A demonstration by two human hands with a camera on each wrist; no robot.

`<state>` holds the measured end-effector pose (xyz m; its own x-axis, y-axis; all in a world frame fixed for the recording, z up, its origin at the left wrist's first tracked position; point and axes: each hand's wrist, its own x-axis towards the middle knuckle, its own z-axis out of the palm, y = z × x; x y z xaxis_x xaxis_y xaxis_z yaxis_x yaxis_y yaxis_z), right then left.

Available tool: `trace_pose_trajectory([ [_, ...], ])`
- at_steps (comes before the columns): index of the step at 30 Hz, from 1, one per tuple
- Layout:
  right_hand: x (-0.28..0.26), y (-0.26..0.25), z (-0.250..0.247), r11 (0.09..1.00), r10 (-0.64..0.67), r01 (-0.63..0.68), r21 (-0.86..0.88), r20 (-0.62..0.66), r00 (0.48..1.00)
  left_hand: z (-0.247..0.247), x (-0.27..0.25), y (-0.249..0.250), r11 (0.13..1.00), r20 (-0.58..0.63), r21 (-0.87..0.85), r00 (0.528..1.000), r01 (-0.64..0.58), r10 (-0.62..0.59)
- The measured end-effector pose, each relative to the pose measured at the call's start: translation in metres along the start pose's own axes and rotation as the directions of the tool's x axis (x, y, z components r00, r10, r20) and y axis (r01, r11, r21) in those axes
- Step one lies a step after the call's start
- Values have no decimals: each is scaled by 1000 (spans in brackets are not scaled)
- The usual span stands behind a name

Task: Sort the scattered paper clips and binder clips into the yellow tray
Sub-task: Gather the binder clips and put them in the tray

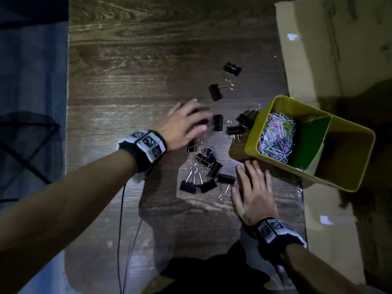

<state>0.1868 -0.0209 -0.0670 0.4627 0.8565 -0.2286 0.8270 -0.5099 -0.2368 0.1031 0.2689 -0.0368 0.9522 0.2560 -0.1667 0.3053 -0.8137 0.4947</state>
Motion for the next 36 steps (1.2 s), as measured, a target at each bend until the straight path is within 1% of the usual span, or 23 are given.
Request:
trace_pose_trajectory([
  [3, 1, 0, 2, 999, -7, 8, 33, -35, 999, -22, 48, -6, 999, -110, -31, 994, 11, -14],
  [5, 1, 1, 2, 999, 4, -3, 36, -18, 1000, -34, 85, -9, 999, -127, -4, 990, 54, -55],
  [7, 1, 1, 1, 1000, 1, -1, 31, -10, 1000, -39, 118, -6, 990, -50, 49, 990, 133, -130],
  [9, 0, 1, -1, 999, -1, 3, 48, -37, 999, -37, 140, 1, 977, 67, 107, 980, 182, -190],
  [10, 0, 1, -1, 998, -1, 4, 57, -51, 999, -34, 147, 5, 975, 120, 123, 973, 184, -199],
  [12, 0, 0, -2, 998, -2, 5, 63, -53, 999, -24, 153, 14, 978, 197, 142, 964, 152, -178],
  [16, 0, 2, -1, 997, -5, 8, 74, -51, 999, -4, 142, 36, 983, 320, 178, 947, -32, -28],
  [19, -1, 1, 0, 996, -9, 15, 83, -77, 997, -1, 116, 42, 983, 374, 118, 923, -141, 88],
  [21, -1, 1, 1, 996, -10, 19, 88, -95, 995, 2, 93, 41, 973, 413, 105, 900, -203, 143],
  [23, -2, 2, 1, 995, -21, 31, 97, -100, 995, 0, 73, 41, 971, 442, 72, 880, -227, 173],
  [24, -2, 2, 1, 994, -25, 35, 101, -99, 995, -5, 68, 43, 977, 431, 18, 883, -212, 184],
  [25, -2, 2, 2, 994, -28, 38, 102, -96, 995, -9, 69, 46, 981, 390, -59, 901, -185, 193],
  [26, -2, 2, 3, 994, -29, 39, 103, -94, 995, -11, 73, 49, 978, 330, -131, 923, -161, 196],
  [27, -1, 4, 3, 994, -26, 36, 104, -93, 995, -10, 83, 52, 976, 279, -160, 941, -150, 191],
  [28, -1, 3, 3, 994, -27, 37, 102, -92, 995, -6, 90, 56, 980, 252, -137, 952, -142, 173],
  [29, -1, 3, 3, 995, -29, 38, 96, -93, 995, 0, 96, 61, 989, 254, -77, 957, -125, 141],
  [30, -1, 2, 3, 995, -29, 38, 89, -94, 995, 7, 98, 67, 995, 294, 20, 952, -97, 86],
  [32, -1, 2, 2, 996, -27, 36, 86, -100, 995, 24, 93, 75, 973, 383, 223, 923, -62, -28],
  [33, 0, 2, 3, 995, -25, 34, 90, -96, 995, 28, 84, 76, 959, 402, 274, 914, -75, -43],
  [34, 0, 2, 3, 995, -23, 31, 90, -94, 995, 30, 73, 77, 953, 410, 288, 911, -91, -37],
  [36, 1, 3, 4, 996, -19, 28, 87, -97, 995, 32, 50, 76, 954, 418, 274, 908, -123, -3],
])
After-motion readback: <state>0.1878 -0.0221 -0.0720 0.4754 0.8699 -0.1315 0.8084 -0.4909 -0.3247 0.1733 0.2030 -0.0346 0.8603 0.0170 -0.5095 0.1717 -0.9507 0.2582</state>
